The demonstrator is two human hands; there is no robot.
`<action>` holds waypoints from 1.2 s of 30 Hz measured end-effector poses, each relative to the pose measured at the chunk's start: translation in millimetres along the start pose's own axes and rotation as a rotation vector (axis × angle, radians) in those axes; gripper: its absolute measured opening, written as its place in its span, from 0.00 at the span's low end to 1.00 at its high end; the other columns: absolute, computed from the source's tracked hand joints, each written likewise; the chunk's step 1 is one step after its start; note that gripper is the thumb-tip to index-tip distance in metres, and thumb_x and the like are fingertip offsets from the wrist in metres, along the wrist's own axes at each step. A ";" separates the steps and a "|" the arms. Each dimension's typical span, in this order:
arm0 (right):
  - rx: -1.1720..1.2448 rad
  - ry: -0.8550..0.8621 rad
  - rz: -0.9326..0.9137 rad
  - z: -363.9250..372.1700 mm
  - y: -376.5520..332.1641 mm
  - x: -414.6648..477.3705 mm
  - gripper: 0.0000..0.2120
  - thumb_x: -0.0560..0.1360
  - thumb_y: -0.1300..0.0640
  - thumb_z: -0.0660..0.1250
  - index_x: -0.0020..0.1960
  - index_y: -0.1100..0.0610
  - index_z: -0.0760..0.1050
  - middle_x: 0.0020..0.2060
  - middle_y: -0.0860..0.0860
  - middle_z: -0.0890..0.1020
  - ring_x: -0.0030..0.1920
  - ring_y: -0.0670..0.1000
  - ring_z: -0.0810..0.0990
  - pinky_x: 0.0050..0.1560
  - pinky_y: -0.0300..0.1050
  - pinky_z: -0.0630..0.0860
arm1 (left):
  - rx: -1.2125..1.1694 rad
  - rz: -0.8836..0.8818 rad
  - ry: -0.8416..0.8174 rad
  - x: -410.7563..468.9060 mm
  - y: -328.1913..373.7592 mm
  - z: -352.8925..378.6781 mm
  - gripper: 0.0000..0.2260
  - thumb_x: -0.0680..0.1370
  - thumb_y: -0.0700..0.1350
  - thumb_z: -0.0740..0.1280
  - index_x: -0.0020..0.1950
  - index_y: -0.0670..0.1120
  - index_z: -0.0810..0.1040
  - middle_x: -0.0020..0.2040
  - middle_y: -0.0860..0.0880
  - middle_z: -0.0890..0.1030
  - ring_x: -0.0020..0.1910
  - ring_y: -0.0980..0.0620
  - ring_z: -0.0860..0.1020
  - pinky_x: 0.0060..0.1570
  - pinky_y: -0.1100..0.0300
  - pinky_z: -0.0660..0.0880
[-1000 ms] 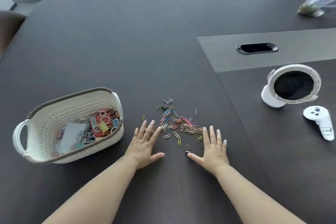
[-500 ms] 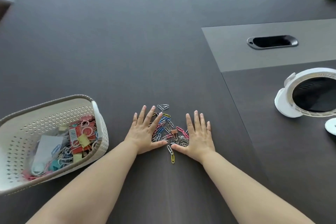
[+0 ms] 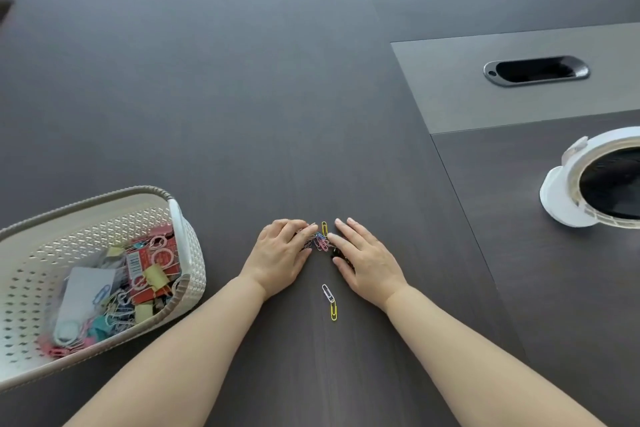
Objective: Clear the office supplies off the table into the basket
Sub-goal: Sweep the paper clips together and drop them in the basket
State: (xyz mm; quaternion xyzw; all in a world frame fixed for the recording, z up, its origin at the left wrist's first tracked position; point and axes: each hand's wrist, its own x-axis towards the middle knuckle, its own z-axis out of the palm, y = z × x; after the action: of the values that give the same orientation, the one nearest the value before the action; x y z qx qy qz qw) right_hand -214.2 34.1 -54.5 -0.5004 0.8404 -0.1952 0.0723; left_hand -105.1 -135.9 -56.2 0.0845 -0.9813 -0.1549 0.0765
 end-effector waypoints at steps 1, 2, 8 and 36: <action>0.014 0.014 0.000 1.0 -1.8 -5.0 0.20 0.75 0.48 0.56 0.62 0.54 0.74 0.65 0.53 0.75 0.67 0.53 0.70 0.62 0.50 0.74 | -0.002 -0.008 0.028 -6.4 1.4 0.6 0.16 0.75 0.51 0.57 0.62 0.50 0.70 0.54 0.53 0.72 0.50 0.49 0.69 0.47 0.53 0.76; 0.025 0.018 0.003 1.4 -3.4 -9.4 0.20 0.75 0.48 0.56 0.62 0.54 0.74 0.66 0.52 0.74 0.68 0.53 0.68 0.62 0.51 0.73 | 0.002 -0.016 0.048 -13.3 2.3 1.4 0.15 0.75 0.50 0.57 0.61 0.51 0.70 0.53 0.54 0.70 0.48 0.50 0.69 0.45 0.54 0.75; -0.037 -0.286 0.008 -10.4 -18.1 -31.8 0.46 0.65 0.27 0.50 0.76 0.51 0.46 0.75 0.47 0.46 0.75 0.47 0.40 0.72 0.43 0.38 | 0.066 -0.008 0.086 -49.4 8.2 -2.6 0.16 0.72 0.54 0.58 0.57 0.50 0.71 0.52 0.53 0.68 0.49 0.49 0.69 0.48 0.54 0.68; -0.194 0.274 -0.018 22.5 -14.4 0.9 0.18 0.69 0.39 0.58 0.37 0.55 0.71 0.27 0.48 0.74 0.26 0.50 0.75 0.20 0.37 0.67 | 0.157 -0.063 0.196 -54.0 8.9 4.9 0.12 0.73 0.55 0.59 0.36 0.49 0.74 0.32 0.53 0.75 0.30 0.51 0.75 0.26 0.61 0.69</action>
State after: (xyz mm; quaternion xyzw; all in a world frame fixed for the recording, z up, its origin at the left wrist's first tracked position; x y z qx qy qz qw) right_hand -195.8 21.4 -69.2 -0.4812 0.8528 -0.1802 -0.0932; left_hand -54.6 -115.9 -64.7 0.1358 -0.9751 -0.0710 0.1604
